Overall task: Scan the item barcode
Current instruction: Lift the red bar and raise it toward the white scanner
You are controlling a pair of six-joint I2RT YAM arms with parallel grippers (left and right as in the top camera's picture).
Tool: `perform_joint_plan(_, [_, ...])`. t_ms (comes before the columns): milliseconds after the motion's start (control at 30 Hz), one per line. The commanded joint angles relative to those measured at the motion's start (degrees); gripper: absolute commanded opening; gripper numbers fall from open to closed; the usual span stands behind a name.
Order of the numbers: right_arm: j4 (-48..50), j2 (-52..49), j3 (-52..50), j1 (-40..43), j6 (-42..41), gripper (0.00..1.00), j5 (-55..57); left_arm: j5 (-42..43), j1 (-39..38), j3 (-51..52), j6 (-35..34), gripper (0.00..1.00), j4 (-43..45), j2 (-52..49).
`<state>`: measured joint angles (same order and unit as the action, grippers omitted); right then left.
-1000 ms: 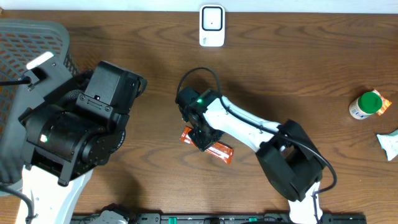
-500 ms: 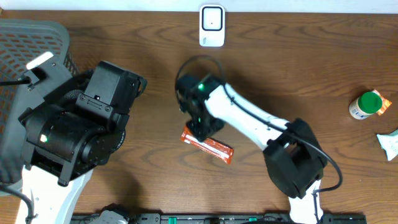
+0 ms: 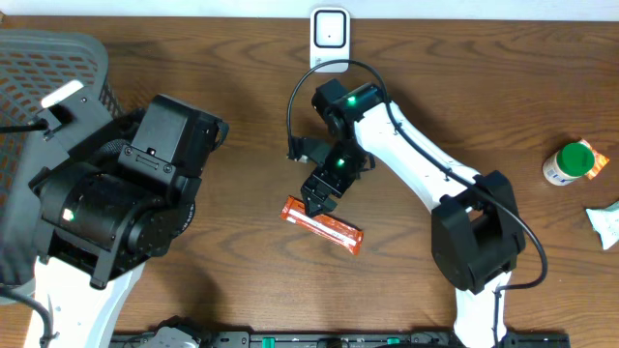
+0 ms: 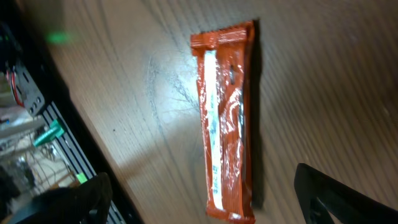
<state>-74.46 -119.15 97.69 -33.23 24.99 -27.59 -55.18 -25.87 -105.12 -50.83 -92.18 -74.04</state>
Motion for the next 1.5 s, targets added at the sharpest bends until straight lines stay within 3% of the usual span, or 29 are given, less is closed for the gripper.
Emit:
perform_joint_plan(0, [0.1, -4.6, -0.9, -0.6, 5.8, 0.89, -2.5, -0.3, 0.3, -0.5, -0.5, 0.98, -1.9, -0.1])
perform_joint_plan(467, [0.1, -12.0, -0.9, -1.9, 5.7, 0.84, -1.8, -0.3, 0.3, -0.5, -0.5, 0.98, -1.9, -0.1])
perform_joint_plan(667, [0.0, -12.2, -1.9, -4.4, 5.7, 0.7, -1.8, -0.3, 0.3, -0.5, -0.5, 0.98, -1.9, -0.1])
perform_joint_plan(833, [2.2, -12.2, -4.6, -6.1, 4.7, 0.47, 0.8, -0.3, 0.3, -0.5, -0.5, 0.98, -1.9, -0.1])
perform_joint_plan(1067, [5.2, -12.2, -7.1, -6.1, 3.7, 0.01, 2.0, -0.3, 0.3, -0.5, -0.5, 0.98, -1.9, -0.1])
perform_joint_plan(1267, [5.1, -12.2, -6.5, -6.2, 1.4, 0.01, 1.6, -0.3, 0.3, -0.5, -0.5, 0.98, -1.9, -0.1])
perform_joint_plan(1467, [-2.9, -12.2, 3.0, -4.2, -1.0, 0.01, -3.6, -0.3, 0.3, -0.5, -0.5, 0.98, -1.9, -0.1])
